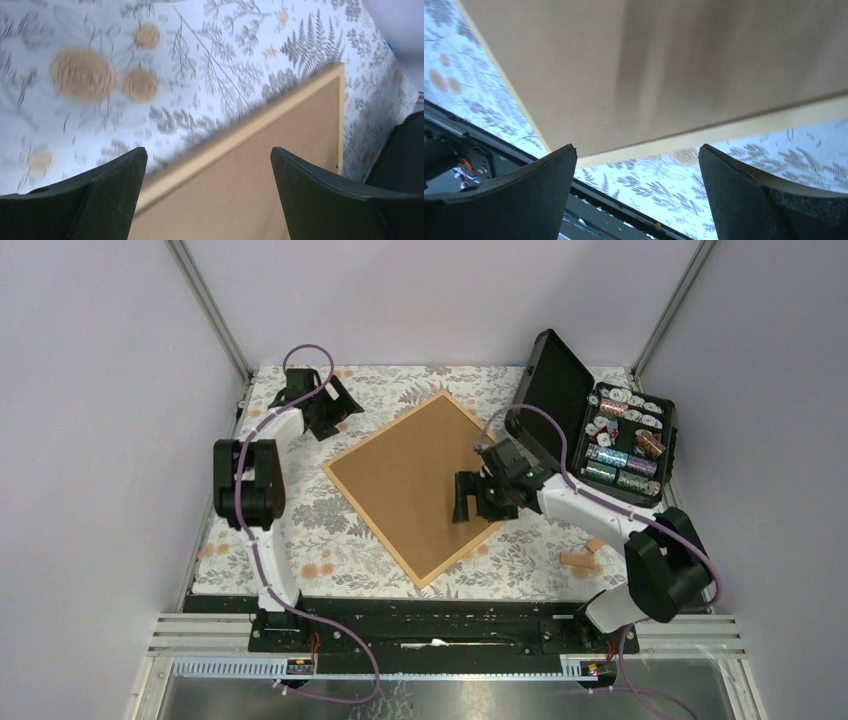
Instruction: Put the photo into the frame
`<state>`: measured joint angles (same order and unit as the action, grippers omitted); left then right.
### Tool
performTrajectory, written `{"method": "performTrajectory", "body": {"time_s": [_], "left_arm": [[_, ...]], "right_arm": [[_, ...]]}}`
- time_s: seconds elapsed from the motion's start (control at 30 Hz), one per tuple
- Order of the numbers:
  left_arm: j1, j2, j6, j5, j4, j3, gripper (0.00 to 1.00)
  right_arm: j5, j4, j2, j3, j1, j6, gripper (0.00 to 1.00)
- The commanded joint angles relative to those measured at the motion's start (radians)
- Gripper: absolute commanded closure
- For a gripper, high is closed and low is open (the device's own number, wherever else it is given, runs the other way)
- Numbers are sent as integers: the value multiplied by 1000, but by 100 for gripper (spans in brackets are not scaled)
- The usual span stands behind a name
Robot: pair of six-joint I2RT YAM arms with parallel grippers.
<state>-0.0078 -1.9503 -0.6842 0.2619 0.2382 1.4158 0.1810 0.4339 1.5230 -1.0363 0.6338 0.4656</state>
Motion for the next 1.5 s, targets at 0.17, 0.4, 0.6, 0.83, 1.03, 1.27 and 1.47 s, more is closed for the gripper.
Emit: {"method": "performTrajectory", "body": {"time_s": [0.17, 0.4, 0.6, 0.83, 1.03, 1.27, 1.47], "left_arm": [[-4, -274, 98, 151, 116, 265, 1], [-4, -101, 40, 277, 59, -78, 1], [-4, 160, 14, 368, -7, -448, 1], [-24, 383, 18, 426, -2, -692, 1], [-101, 482, 106, 190, 207, -613, 1], [-102, 590, 188, -33, 432, -505, 2], [-145, 582, 167, -54, 489, -551, 4]], "right_arm": [[-83, -199, -143, 262, -82, 202, 0], [-61, -260, -69, 278, -93, 226, 0], [-25, -290, -26, 265, -92, 184, 0], [-198, -164, 8, 183, -93, 26, 0], [-297, -93, 106, 66, -111, -70, 0], [-238, -95, 163, 56, -182, -66, 0], [-194, -99, 175, 50, -184, -53, 0]]}}
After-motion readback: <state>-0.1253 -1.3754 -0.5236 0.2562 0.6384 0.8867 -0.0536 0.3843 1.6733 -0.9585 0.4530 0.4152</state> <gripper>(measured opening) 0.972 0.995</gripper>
